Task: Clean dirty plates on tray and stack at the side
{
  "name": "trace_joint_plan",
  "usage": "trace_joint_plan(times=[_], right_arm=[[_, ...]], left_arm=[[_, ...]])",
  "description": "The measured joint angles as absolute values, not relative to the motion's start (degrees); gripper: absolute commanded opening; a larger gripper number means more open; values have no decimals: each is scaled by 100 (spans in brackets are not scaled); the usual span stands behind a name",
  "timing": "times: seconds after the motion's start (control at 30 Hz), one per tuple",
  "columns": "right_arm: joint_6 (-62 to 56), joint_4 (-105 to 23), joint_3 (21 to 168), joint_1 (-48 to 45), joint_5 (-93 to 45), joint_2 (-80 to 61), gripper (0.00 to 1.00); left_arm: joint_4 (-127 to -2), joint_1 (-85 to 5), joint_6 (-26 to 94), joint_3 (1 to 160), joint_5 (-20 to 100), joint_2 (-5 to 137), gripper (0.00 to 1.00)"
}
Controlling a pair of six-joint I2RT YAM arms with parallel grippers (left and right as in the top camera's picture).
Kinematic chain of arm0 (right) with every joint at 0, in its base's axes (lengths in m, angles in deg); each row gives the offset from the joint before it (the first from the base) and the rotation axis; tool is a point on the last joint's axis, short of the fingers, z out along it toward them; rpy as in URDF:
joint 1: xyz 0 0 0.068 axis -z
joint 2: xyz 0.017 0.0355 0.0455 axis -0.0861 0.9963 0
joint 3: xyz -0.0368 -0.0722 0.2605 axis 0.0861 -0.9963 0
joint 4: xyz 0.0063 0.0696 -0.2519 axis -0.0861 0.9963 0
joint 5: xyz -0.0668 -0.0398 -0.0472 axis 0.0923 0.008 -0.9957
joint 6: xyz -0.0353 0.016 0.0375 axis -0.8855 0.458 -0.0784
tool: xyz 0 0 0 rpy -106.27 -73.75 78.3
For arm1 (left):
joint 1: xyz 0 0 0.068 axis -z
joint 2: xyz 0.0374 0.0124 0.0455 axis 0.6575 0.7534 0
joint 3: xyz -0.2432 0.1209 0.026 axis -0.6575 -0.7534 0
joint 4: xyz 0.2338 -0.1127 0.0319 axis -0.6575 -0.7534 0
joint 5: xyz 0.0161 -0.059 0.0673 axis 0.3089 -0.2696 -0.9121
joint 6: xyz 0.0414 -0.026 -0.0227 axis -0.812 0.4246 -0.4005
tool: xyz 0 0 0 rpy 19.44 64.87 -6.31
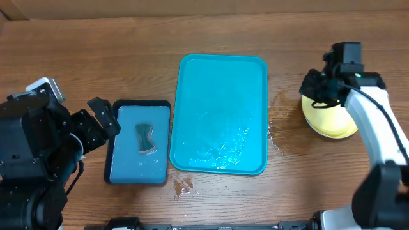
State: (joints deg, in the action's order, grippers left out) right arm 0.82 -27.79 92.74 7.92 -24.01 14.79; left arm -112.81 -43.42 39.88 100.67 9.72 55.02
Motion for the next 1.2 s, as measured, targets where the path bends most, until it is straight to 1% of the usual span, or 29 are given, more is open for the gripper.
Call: trace_joint_plan(times=[0.23,0.47,0.53,0.6,0.7,0.8,0.9,1.0,1.1,1.13,1.2], right_arm=[[-71,-2792,9272,877,-2272,2528,4],[-69,-2300,9322,958,-2299,2587,4],[-67,-2090,9427,971,-2286,2463,4],[-71,-1881,9584,969,-2222,2183,11],[-84,-1725,9746,938,-2058,1623,14],[-124,-1557,9844,838,-1789,937,15],[-143,-1328,9882,654,-1521,423,15],[-161,-1124,9895,469,-1341,270,15],[-165,-1035,9895,291,-1269,323,14],[-165,-1004,9895,198,-1260,338,14],[-174,-984,9895,42,-1243,343,10]], left_arm=[[-11327,-4342,3807,10067,972,5502,100],[-11343,-4342,3693,10067,972,5502,100],[-11382,-4342,3606,10067,970,5502,100],[-11522,-4342,3521,10067,950,5502,100],[-11876,-4342,3484,10065,889,5511,100],[-12223,-4342,3470,9951,865,5537,97],[-12370,-4342,3470,9431,894,5539,94],[-12011,-4342,3416,8651,1057,5587,91],[-11148,-4342,3188,7873,1390,5718,82],[-10759,-4342,3053,7632,1541,5791,76],[-10234,-4342,2931,7370,1748,5950,63]])
